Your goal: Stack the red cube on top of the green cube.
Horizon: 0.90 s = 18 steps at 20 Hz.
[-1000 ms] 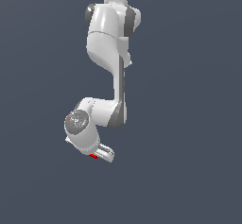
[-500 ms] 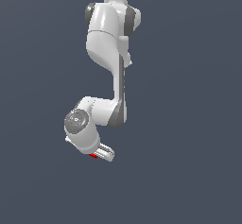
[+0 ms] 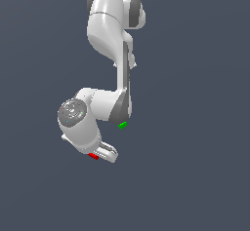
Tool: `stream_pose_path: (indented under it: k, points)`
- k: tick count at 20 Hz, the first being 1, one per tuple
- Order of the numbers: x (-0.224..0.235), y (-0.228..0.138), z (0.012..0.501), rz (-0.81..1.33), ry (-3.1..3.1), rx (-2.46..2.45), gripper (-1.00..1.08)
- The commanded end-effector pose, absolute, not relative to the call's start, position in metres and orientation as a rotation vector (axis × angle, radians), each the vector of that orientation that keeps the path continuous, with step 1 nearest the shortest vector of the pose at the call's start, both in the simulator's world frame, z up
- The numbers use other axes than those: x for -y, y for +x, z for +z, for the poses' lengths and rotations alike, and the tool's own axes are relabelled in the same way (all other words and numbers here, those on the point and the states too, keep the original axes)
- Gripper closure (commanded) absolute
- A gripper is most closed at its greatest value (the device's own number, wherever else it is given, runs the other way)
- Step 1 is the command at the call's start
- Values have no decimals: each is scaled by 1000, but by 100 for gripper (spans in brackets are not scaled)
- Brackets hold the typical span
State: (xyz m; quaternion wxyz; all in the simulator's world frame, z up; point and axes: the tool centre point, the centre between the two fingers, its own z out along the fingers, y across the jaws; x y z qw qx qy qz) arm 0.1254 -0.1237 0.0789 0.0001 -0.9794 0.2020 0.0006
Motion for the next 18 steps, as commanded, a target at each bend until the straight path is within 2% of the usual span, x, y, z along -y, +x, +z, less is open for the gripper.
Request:
stream_pose_path:
  k: [1,7,18]
  points:
    - [124,125,97,0,-3076,-635,108]
    - [124,126,119,0,-3076,-635,108]
    - [122,124,119,-1,-3077,-635,108]
